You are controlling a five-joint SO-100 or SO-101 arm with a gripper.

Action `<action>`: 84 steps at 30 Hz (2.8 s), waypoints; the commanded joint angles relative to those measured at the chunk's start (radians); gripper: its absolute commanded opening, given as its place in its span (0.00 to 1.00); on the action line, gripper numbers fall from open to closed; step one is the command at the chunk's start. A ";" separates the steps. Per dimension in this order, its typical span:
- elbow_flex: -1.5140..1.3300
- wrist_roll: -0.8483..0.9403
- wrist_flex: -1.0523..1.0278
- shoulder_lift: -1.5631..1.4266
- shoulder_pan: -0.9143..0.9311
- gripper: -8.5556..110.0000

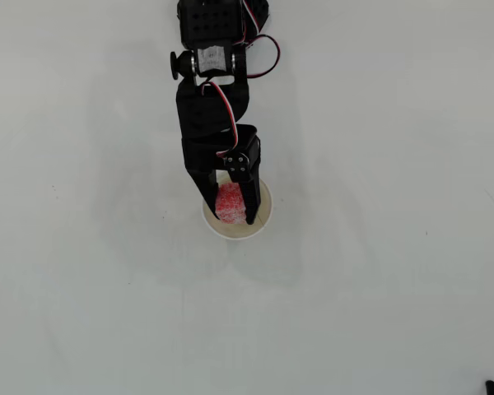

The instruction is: Grasp a red cube and put it in the cup.

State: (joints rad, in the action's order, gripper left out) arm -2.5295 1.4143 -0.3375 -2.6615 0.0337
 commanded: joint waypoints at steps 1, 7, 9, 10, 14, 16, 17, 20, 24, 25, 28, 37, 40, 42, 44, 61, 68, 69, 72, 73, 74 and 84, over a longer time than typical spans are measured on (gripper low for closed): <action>0.018 -0.011 0.014 -0.028 0.011 0.14; 0.017 -0.011 0.018 -0.028 0.021 0.14; 0.017 -0.012 0.009 -0.028 0.026 0.19; 0.017 -0.012 0.006 -0.028 0.029 0.22; 0.014 -0.012 -0.006 -0.031 0.043 0.27; 0.011 -0.012 -0.009 -0.031 0.052 0.27; 0.009 -0.012 -0.011 -0.031 0.057 0.27; 0.008 -0.012 -0.020 -0.032 0.077 0.27; 0.009 -0.044 -0.025 -0.041 0.132 0.26; 0.011 -0.064 -0.025 -0.044 0.155 0.26; 0.012 -0.092 -0.034 -0.052 0.229 0.26; 0.006 -0.314 -0.097 -0.057 0.403 0.10; -0.029 -0.423 -0.129 -0.067 0.417 0.08; -0.069 -0.492 -0.153 -0.089 0.417 0.08; -0.110 -0.565 -0.186 -0.115 0.407 0.08; -0.422 -1.091 -0.402 -0.434 0.166 0.07; -0.465 -1.197 -0.588 -0.523 0.158 0.07; -0.479 -1.204 -0.609 -0.540 0.153 0.07; -0.514 -1.220 -0.647 -0.584 0.146 0.07; -0.514 -1.221 -0.650 -0.584 0.146 0.08; -0.514 -1.266 -0.647 -0.584 0.143 0.08; -0.538 -1.447 -0.568 -0.588 0.152 0.07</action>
State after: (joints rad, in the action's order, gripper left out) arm -3.0511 0.0153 -0.9388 -3.2398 0.1871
